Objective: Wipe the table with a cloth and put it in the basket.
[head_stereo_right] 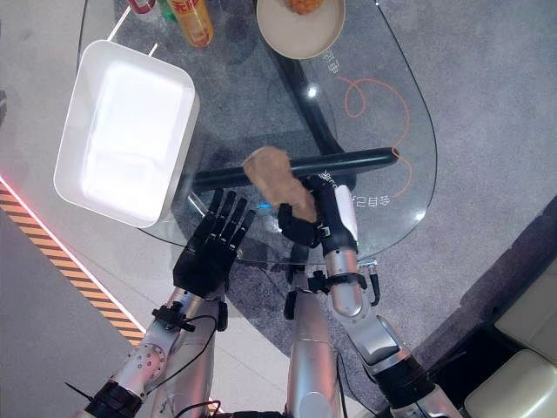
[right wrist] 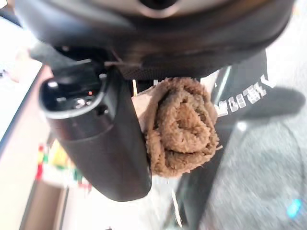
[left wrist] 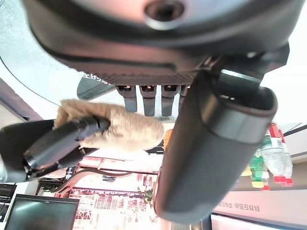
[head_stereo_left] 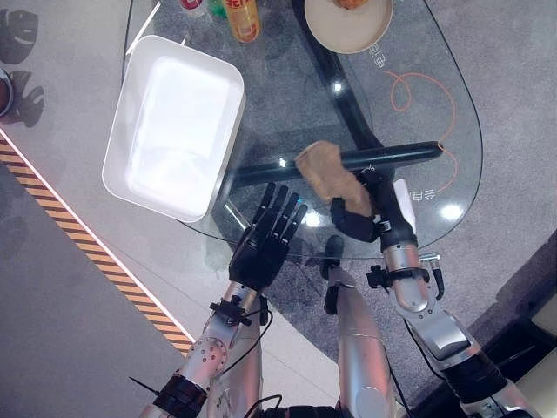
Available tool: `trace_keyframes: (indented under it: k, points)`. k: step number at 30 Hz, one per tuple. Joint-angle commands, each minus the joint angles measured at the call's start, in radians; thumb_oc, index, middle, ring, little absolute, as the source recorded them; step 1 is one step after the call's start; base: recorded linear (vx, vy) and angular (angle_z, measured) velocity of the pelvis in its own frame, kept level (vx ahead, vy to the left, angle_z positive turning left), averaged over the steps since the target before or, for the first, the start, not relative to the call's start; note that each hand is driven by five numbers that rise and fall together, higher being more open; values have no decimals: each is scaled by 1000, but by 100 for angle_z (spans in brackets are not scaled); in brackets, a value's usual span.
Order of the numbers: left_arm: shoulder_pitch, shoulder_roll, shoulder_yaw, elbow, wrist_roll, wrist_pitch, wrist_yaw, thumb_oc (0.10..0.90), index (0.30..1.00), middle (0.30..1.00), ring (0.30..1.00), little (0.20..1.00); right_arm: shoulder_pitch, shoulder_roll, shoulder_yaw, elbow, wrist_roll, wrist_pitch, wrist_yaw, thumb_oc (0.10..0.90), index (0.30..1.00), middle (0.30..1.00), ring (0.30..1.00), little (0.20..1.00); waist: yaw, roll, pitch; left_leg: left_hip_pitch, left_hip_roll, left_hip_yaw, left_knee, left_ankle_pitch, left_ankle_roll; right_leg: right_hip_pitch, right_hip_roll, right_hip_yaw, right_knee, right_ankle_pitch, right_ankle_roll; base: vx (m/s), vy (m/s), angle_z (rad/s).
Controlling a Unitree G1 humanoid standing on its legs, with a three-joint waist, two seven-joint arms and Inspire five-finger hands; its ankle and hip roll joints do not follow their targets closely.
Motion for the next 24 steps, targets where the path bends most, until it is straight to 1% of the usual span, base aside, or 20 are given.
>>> trace_keyframes:
  k: [1, 4, 8, 11, 14, 15, 16, 18, 19, 24]
  points:
    - [65, -37, 37, -132, 21, 8, -72, 800, 900, 900, 900, 900, -28, -13, -9, -260, -30, -154, 58, 100, 300, 300, 300, 200, -10, 11, -23, -34, -61, 80, 57, -30, 75, 45, 93, 4, -71, 36, -10, -2, 19, -5]
    - [67, -38, 40, -142, 22, 4, -78, 800, 900, 900, 900, 900, -29, -17, 8, -269, -18, -166, 78, 100, 300, 300, 300, 200, -9, 11, -23, -31, -60, 83, 52, -29, 75, 47, 92, 3, -75, 37, -10, -1, 7, -3]
    - [49, -30, 28, -153, 31, -12, -53, 800, 900, 900, 900, 900, -45, -16, 27, -270, -4, -190, 51, 100, 300, 300, 300, 200, -9, 9, -23, -35, -61, 82, 49, -26, 74, 45, 93, 2, -79, 39, -11, 0, 0, 0]
    - [43, -34, 30, -152, 36, -12, -41, 800, 900, 900, 900, 900, -60, -9, 30, -273, 39, -207, 66, 100, 300, 300, 300, 200, -8, 8, -23, -36, -61, 81, 49, -24, 73, 44, 94, 1, -80, 39, -11, 0, 0, 0]
    - [42, -33, 31, -153, 35, -11, -35, 800, 900, 900, 900, 900, -65, -7, 37, -284, 77, -217, 132, 100, 300, 300, 300, 200, -8, 9, -23, -39, -61, 79, 51, -23, 70, 43, 94, 1, -79, 39, -12, 0, 0, 0]
    - [44, -30, 34, -157, 40, -8, -31, 800, 900, 900, 900, 900, -64, -11, 46, -303, 101, -194, 219, 100, 300, 300, 300, 200, -8, 8, -23, -38, -62, 79, 49, -22, 69, 44, 93, 0, -81, 39, -11, 0, 0, 0]
    - [45, -25, 40, -161, 45, 0, -28, 800, 900, 900, 900, 900, -64, -21, 58, -313, 107, -175, 271, 100, 300, 300, 300, 200, -6, 7, -23, -36, -62, 79, 47, -21, 69, 46, 92, -2, -83, 40, -11, 0, 0, 0]
    - [42, -16, 45, -166, 51, 4, -22, 800, 900, 900, 900, 900, -67, -40, 74, -320, 128, -156, 309, 100, 300, 300, 300, 200, -6, 5, -23, -33, -61, 80, 46, -21, 70, 49, 92, -3, -83, 39, -11, 0, 0, 0]
    - [38, -7, 53, -167, 49, 11, -21, 800, 900, 900, 900, 900, -73, -57, 82, -315, 150, -157, 330, 100, 300, 300, 300, 200, -4, 3, -23, -31, -60, 81, 46, -21, 69, 51, 92, -5, -83, 38, -12, 0, 0, 0]
    - [26, 11, 56, -166, 47, 2, -26, 800, 900, 900, 900, 900, -78, -80, 98, -302, 208, -181, 369, 100, 300, 300, 300, 200, -3, -6, -23, -30, -60, 76, 45, -17, 67, 55, 95, -5, -84, 39, -9, -2, -14, 0]
